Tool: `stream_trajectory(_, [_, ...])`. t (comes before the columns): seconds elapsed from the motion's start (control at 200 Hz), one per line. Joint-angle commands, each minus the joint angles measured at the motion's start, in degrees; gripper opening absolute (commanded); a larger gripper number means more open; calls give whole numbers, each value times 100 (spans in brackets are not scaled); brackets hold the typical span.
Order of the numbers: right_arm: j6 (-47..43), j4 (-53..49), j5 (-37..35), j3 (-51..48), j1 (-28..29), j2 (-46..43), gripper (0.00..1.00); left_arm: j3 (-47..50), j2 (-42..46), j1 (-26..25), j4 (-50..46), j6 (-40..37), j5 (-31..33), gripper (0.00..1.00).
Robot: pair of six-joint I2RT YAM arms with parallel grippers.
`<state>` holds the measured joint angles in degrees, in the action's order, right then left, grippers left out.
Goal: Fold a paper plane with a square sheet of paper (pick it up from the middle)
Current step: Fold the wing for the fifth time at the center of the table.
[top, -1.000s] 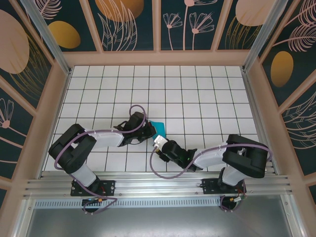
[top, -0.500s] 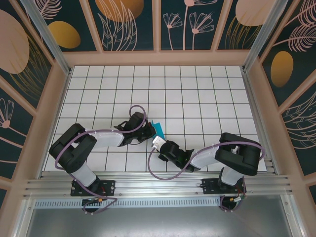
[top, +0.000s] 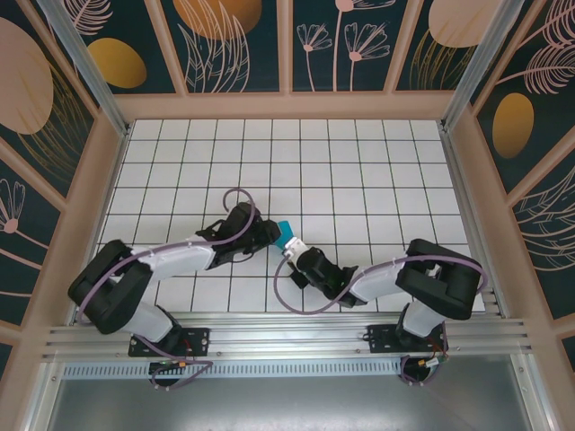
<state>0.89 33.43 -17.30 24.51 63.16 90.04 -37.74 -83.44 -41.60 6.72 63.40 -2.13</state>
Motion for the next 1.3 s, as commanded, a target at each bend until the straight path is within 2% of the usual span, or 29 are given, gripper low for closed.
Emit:
stream_trajectory(0.0, [840,380,991,-151,-260,-281,0,340,560,-23,-232,180,642,54])
stream_trajectory(0.205, [1692,865,2115,-372,-784,-300,0,696,1206,-23,69,262,776,58])
stream_trajectory(0.47, [2700,1236,2947,-507,-1256,37,0,672,1045,-21,325,216,447,58])
stream_trajectory(0.766, [3338,1137,3079,-513,-1409,253,0,672,715,-28,789,285,-14,57])
stream_trajectory(1.011, [4153,1306,3696,-506,-1697,531,0,710,567,-37,1085,339,-218,56])
stream_trajectory(1.291, [4753,1510,3893,-627,-1841,403,0,708,275,-111,1523,331,-520,56])
